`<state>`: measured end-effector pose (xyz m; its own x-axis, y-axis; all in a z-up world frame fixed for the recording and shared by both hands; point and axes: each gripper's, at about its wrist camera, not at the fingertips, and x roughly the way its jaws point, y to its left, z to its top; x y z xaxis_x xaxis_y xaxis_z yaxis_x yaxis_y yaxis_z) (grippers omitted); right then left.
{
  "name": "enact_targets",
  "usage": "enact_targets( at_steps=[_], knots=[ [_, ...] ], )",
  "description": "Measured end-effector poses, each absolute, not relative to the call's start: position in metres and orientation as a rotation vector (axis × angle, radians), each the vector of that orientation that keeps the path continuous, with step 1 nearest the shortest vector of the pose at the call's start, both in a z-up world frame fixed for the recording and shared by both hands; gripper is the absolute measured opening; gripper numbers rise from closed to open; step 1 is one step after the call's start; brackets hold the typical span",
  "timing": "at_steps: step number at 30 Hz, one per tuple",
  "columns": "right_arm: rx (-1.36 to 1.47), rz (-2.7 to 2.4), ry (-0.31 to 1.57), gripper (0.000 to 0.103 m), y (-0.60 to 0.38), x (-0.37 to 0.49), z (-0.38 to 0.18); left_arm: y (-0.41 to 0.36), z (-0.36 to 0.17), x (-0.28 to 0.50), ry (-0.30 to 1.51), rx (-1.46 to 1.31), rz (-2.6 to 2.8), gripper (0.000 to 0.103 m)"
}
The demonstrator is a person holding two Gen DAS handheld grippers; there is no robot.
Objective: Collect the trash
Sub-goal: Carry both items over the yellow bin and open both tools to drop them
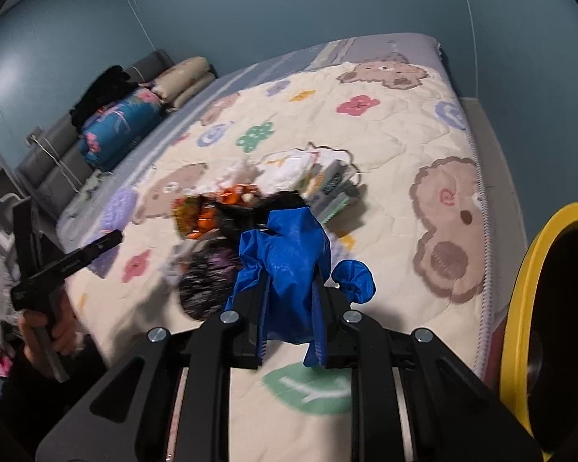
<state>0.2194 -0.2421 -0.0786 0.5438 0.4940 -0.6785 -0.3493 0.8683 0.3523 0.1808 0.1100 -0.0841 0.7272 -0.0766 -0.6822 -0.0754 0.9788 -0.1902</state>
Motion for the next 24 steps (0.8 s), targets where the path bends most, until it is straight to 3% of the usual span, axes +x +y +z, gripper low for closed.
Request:
enact_targets(
  at_steps=[12,24],
  knots=[
    [0.186,0.485,0.685,0.018,-0.294,0.153,0.015,0.019,0.006,0.153,0.581,-0.150,-0.165,0.025],
    [0.140,0.275,0.516,0.018,-0.384,0.111,0.087,-0.093,0.061,0.162,0.492,-0.121,-0.373,0.025]
  ],
)
